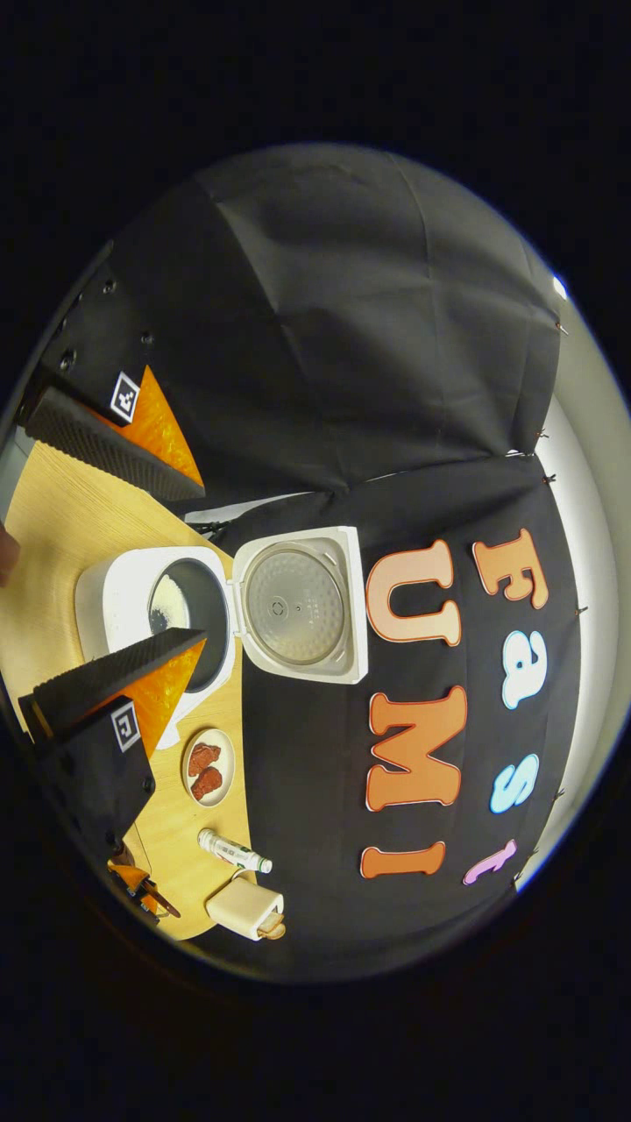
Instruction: Close the left gripper, press the button to open the rice cooker; take a wooden spoon from the chopstick holder with the right hand, scoop a spoonful of rice and pour it into the rice cooker, then put the wooden spoon back into the chopstick holder.
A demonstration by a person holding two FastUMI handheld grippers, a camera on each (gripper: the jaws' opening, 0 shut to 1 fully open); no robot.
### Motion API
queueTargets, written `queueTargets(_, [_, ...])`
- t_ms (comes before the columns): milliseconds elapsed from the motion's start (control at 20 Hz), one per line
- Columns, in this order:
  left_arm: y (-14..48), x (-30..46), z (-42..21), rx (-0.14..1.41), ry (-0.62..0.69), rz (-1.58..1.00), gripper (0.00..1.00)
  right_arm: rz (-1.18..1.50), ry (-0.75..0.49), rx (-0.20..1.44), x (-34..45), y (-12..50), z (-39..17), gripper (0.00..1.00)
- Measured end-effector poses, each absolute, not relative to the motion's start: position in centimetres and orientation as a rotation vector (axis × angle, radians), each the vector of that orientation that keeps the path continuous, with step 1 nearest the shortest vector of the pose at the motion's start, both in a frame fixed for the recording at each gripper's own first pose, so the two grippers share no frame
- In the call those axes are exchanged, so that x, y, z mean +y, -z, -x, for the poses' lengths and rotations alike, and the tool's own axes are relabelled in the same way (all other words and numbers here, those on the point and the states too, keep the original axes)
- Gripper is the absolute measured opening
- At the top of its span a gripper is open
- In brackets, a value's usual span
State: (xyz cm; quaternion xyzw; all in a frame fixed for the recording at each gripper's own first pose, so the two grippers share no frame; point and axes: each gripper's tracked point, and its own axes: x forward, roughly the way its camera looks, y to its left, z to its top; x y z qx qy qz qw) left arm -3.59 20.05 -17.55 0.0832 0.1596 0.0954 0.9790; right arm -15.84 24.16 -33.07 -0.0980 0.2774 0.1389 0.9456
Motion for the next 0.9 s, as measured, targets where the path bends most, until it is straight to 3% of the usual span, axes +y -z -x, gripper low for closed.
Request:
queueTargets(450, [18.6,20.5,3.8,0.353,-0.184,-0.147,0.99,0.016,-0.269,0.678,25.9,35.2,17.7,0.11])
queueTargets(900, [19.1,22.3,4.5,0.380,-0.188,-0.147,1.00,-0.247,-0.178,0.805,26.4,35.2,16.9,0.10])
